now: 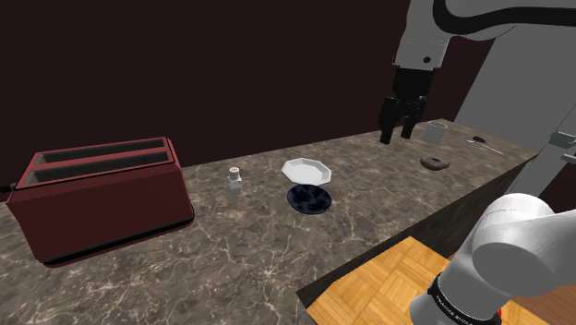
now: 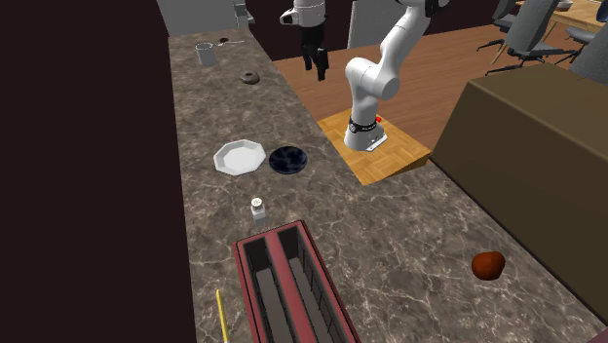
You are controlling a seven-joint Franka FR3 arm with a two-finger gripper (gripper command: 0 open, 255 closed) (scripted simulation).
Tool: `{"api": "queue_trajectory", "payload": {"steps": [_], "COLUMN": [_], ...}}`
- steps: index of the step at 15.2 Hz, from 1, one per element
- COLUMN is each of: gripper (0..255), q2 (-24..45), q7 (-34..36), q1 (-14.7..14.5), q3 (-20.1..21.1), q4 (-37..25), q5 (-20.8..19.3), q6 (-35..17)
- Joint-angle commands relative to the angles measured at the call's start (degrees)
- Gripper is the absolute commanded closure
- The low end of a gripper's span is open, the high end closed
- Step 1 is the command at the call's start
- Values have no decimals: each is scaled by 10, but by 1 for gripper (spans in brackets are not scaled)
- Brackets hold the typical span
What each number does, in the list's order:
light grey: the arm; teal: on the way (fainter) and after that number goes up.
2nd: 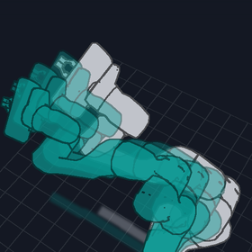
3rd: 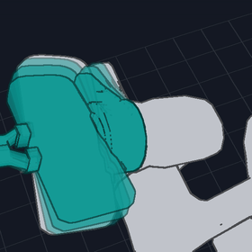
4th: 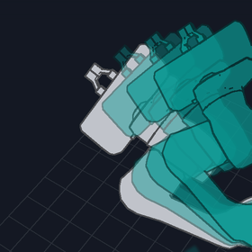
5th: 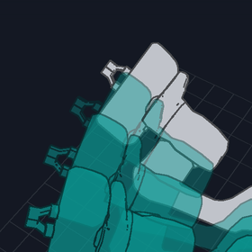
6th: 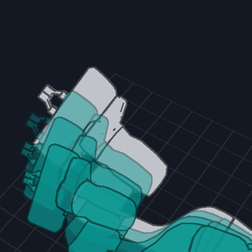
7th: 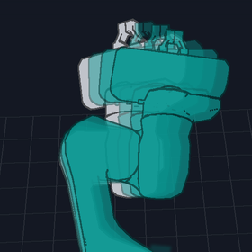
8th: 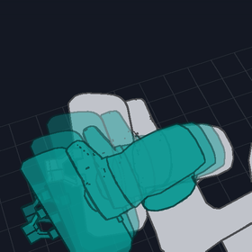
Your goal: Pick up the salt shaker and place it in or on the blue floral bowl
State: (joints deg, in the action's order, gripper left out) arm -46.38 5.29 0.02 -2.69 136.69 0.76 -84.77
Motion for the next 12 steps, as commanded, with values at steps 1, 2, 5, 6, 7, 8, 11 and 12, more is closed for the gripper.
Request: {"api": "queue_trajectory", "payload": {"steps": [1, 2, 5, 6, 7, 8, 11, 12], "gripper": [0, 0, 0, 0, 0, 0, 0, 0], "q2": [0, 15, 63, 80, 97, 115, 171, 190], "q7": [0, 8, 31, 38, 46, 53, 75, 82], "q1": [0, -3, -11, -13, -16, -18, -23, -25], "q3": [0, 7, 28, 35, 41, 48, 67, 73], "q4": [0, 0, -6, -10, -14, -19, -39, -47], "q5": [0, 6, 20, 24, 28, 32, 39, 41], "q6": [0, -16, -63, -78, -93, -108, -148, -161]}}
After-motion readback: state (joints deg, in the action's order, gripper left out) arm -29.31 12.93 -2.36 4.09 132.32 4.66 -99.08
